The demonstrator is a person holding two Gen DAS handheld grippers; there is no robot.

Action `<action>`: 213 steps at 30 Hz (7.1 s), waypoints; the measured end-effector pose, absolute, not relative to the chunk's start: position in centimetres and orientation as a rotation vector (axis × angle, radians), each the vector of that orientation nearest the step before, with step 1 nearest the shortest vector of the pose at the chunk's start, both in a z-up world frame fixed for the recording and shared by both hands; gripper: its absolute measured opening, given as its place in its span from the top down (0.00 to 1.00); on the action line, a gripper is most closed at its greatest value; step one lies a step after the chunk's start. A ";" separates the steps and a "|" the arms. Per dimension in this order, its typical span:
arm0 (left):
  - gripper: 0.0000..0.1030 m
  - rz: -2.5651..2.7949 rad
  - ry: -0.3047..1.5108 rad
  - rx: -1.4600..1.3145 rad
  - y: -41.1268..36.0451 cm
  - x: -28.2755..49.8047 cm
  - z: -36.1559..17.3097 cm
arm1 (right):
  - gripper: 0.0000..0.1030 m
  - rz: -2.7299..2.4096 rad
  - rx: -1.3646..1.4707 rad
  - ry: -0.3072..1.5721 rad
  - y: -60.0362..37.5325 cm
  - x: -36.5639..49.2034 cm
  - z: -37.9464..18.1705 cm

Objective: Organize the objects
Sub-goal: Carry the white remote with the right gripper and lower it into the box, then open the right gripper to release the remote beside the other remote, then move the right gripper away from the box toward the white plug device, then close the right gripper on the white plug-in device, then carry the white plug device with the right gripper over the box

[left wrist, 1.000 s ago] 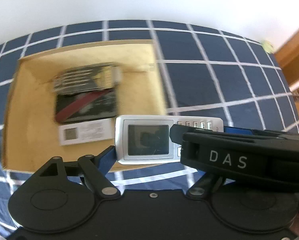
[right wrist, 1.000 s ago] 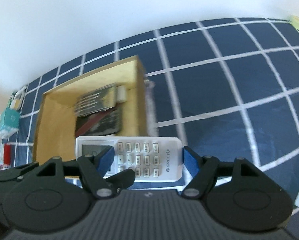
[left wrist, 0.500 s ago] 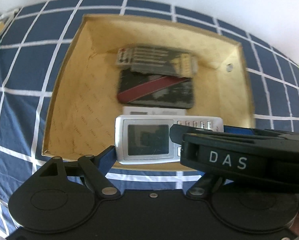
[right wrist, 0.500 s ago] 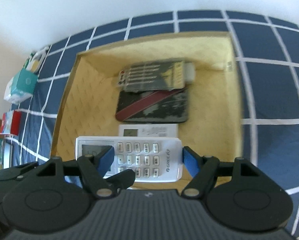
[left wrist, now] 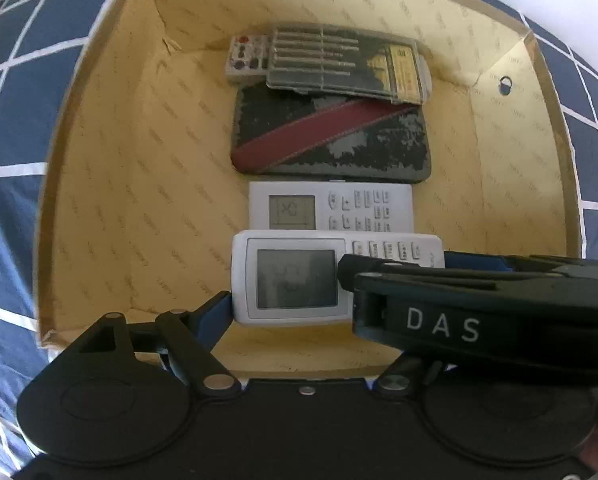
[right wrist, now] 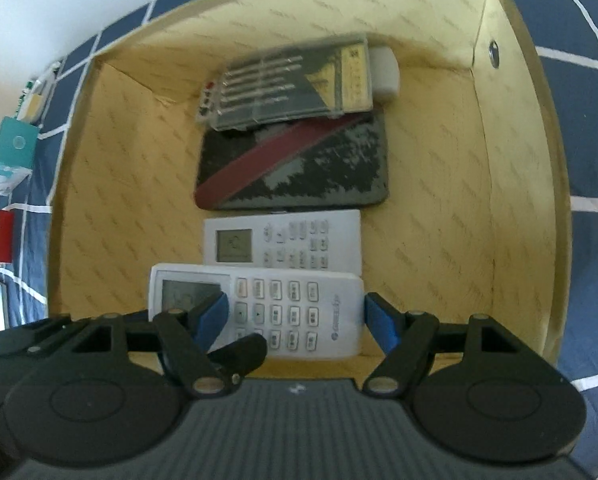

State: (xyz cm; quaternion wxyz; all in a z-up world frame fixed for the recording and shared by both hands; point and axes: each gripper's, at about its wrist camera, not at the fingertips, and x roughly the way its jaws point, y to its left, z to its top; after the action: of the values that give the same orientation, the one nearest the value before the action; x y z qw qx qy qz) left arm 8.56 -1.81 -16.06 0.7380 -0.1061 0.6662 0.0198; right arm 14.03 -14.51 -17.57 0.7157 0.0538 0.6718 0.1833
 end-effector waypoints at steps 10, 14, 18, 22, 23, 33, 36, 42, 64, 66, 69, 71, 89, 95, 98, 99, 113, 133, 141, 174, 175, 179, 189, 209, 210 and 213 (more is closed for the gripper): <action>0.25 0.033 1.523 -0.223 -2.4 9.1 -17.8 | 0.28 0.387 0.137 1.545 -15.3 14.3 -19.5; 0.24 0.037 1.544 -0.231 -2.1 9.1 -18.6 | 0.28 0.384 0.137 1.568 -15.1 14.5 -20.3; 0.25 0.046 1.558 -0.265 -1.4 9.2 -19.1 | 0.28 0.384 0.120 1.573 -14.5 14.8 -20.4; 0.25 0.049 1.566 -0.278 -1.0 9.0 -19.6 | 0.28 0.384 0.106 1.588 -14.1 15.0 -20.9; 0.25 0.049 1.569 -0.281 -0.9 9.0 -19.8 | 0.28 0.384 0.105 1.591 -14.0 15.1 -20.9; 0.23 0.041 1.572 -0.282 -0.3 9.3 -20.0 | 0.28 0.363 0.136 1.605 -14.0 15.5 -21.2; 0.22 0.047 1.563 -0.294 -0.1 9.2 -19.6 | 0.28 0.359 0.140 1.592 -14.0 15.9 -20.7; 0.22 0.053 1.526 -0.293 0.0 8.9 -17.7 | 0.27 0.369 0.136 1.554 -14.4 16.1 -19.2; 0.05 0.104 1.299 -0.249 -2.9 5.4 -7.1 | 0.12 0.385 0.151 1.308 -18.8 12.5 -8.5; 0.03 0.099 1.287 -0.240 -3.4 4.8 -6.5 | 0.08 0.376 0.154 1.288 -19.6 11.8 -7.7; 0.01 0.084 1.274 -0.224 -4.4 3.9 -5.9 | 0.04 0.350 0.165 1.260 -21.0 10.8 -6.8; 0.00 0.075 1.264 -0.212 -5.0 3.2 -5.6 | 0.02 0.330 0.172 1.237 -22.1 10.1 -6.3; 0.00 0.040 1.244 -0.138 -16.2 0.3 -4.8 | 0.00 0.260 0.175 1.163 -35.7 5.3 -4.8; 0.00 0.054 1.241 -0.158 -22.6 -0.7 -5.2 | 0.00 0.299 0.091 1.170 -41.9 4.5 -4.8; 0.00 0.075 1.236 -0.167 -25.8 -1.4 -5.5 | 0.00 0.320 0.046 1.175 -45.1 4.2 -5.0; 0.00 0.081 1.237 -0.169 -26.7 -1.6 -5.6 | 0.00 0.323 0.038 1.175 -46.1 4.1 -5.1; 0.00 0.157 1.224 -0.166 -35.7 -3.6 -6.3 | 0.00 0.441 -0.165 1.185 -55.4 3.0 -5.0; 0.00 0.261 1.239 -0.286 -41.7 -3.6 -8.8 | 0.00 0.525 -0.469 1.284 -61.6 7.3 -9.4; 0.00 0.438 1.251 -0.442 -46.3 -3.7 -11.9 | 0.00 0.628 -0.533 1.353 -62.4 10.2 -14.5; 0.00 0.643 1.311 -0.745 -55.6 -2.6 -19.6 | 0.00 0.911 -0.573 1.468 -61.9 12.6 -19.0; 0.00 0.645 1.309 -0.752 -55.5 -2.6 -19.8 | 0.00 0.904 -0.579 1.469 -61.9 12.6 -19.2; 0.00 0.645 1.297 -0.785 -55.5 -2.5 -20.4 | 0.00 0.900 -0.569 1.491 -62.0 12.6 -19.8; 0.00 0.619 1.269 -0.873 -55.3 -2.6 -21.3 | 0.12 0.920 -0.567 1.520 -61.6 12.5 -20.3; 0.20 0.528 1.255 -0.881 -54.5 -2.7 -20.6 | 0.12 0.885 -0.544 1.510 -62.2 11.9 -19.9; 0.20 0.525 1.254 -0.873 -54.5 -2.7 -20.5 | 0.12 0.883 -0.536 1.508 -62.3 11.8 -19.8; 0.20 0.510 1.253 -0.845 -54.3 -2.7 -19.6 | 0.12 0.872 -0.508 1.499 -62.5 11.5 -19.0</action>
State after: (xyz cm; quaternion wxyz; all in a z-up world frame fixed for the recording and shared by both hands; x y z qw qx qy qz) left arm -2.70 -54.26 -19.63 0.6984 -0.3792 0.5621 0.2289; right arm 11.53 -62.49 -18.98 0.6189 -0.2206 0.6516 0.3790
